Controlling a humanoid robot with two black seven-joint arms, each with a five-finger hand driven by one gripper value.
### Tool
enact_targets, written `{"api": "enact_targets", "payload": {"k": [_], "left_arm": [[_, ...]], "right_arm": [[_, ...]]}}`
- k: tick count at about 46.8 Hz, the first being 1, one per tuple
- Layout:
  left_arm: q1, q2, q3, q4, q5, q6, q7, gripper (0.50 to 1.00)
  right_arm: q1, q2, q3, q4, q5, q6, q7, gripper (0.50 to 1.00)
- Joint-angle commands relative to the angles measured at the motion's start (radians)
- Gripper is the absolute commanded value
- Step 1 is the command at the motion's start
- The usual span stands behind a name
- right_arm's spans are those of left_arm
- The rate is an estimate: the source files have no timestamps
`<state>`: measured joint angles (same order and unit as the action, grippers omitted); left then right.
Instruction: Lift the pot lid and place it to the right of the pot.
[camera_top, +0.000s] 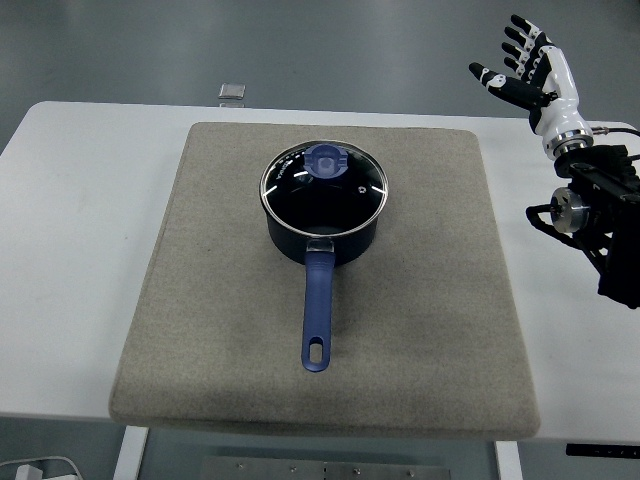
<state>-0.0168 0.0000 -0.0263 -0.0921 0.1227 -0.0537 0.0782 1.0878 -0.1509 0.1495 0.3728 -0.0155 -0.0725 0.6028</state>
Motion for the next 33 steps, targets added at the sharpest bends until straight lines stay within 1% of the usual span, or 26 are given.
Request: {"api": "enact_targets", "payload": {"k": [1, 33], "left_arm": [[0.0, 0.0, 0.0, 0.0, 0.0, 0.0, 0.0, 1.0], [0.0, 0.0, 0.0, 0.0, 0.0, 0.0, 0.0, 1.0]], "right_arm": [[0.009, -0.001, 0.004, 0.0, -0.001, 0.0, 0.0, 0.919], [-0.008, -0.006, 0.002, 0.003, -0.014, 0.005, 0.0, 0.919]]}}
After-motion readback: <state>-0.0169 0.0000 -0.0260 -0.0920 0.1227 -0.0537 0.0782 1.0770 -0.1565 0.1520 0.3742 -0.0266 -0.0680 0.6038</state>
